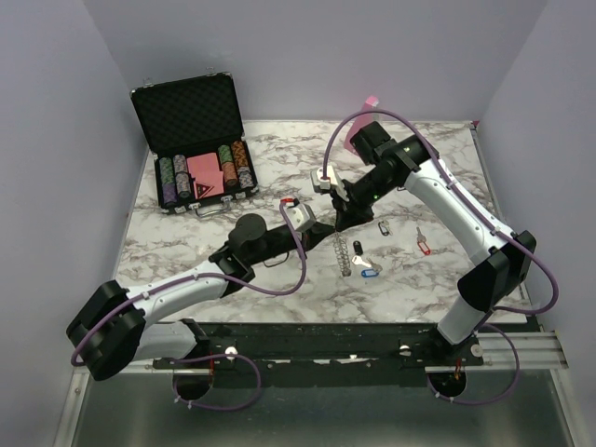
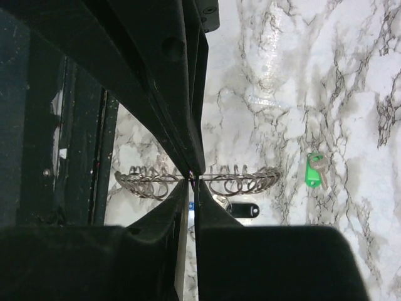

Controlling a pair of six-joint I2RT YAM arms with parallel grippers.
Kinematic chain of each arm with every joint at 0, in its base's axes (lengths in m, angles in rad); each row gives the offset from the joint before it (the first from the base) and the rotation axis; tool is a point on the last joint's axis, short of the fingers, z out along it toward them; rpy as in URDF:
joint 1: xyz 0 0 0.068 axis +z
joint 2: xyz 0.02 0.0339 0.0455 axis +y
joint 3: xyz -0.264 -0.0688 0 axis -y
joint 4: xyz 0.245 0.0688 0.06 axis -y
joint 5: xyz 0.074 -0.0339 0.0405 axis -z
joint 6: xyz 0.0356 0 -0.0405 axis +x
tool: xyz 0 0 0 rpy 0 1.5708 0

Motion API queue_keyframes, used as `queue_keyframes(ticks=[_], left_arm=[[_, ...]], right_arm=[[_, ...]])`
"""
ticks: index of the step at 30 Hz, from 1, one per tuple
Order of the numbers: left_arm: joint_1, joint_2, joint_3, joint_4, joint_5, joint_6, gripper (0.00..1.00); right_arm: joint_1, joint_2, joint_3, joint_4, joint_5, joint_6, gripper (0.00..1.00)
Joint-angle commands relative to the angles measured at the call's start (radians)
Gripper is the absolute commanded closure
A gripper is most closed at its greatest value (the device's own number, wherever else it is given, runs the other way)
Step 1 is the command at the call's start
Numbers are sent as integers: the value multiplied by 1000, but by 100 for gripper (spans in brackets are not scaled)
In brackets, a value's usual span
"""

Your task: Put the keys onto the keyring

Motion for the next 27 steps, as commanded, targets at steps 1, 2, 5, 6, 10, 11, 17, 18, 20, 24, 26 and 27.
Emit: queue_keyframes(ticks=[1, 2, 5, 6, 10, 11, 17, 18, 20, 24, 26, 27], left_arm=[[-1, -42, -18, 16, 14, -43, 100], [-1, -54, -38, 42, 4, -61, 100], [-3, -103, -106, 155, -30, -126, 100], [-1, -117, -139, 196, -41, -147, 100], [-3, -170, -241, 385, -91, -232, 100], [-3, -175, -270, 440, -104, -248, 100], [-3, -109, -371, 801, -147, -341, 100], [-3, -93, -374, 836, -147, -345, 100], [-6, -66, -373, 876, -144, -350, 100], [-4, -34, -359, 901, -130, -358, 100], [-4, -28, -354, 906, -131, -358, 100], [-4, -28, -353, 904, -133, -356, 100]], right_arm=[[7, -26, -12, -61, -103, -1, 76], [8, -33, -19, -51, -115, 2, 71], [7, -56, -61, -1, -161, 29, 65], [5, -64, -78, 17, -178, 38, 63], [-31, -90, -130, 85, -262, 54, 60], [-45, -99, -160, 105, -310, 54, 60], [-87, -147, -320, 316, -514, 101, 60], [-87, -141, -325, 343, -528, 127, 60], [-87, -127, -325, 373, -545, 160, 62], [-87, -110, -331, 410, -580, 183, 66], [-87, -107, -337, 427, -595, 197, 68], [-87, -106, -340, 426, -597, 198, 69]])
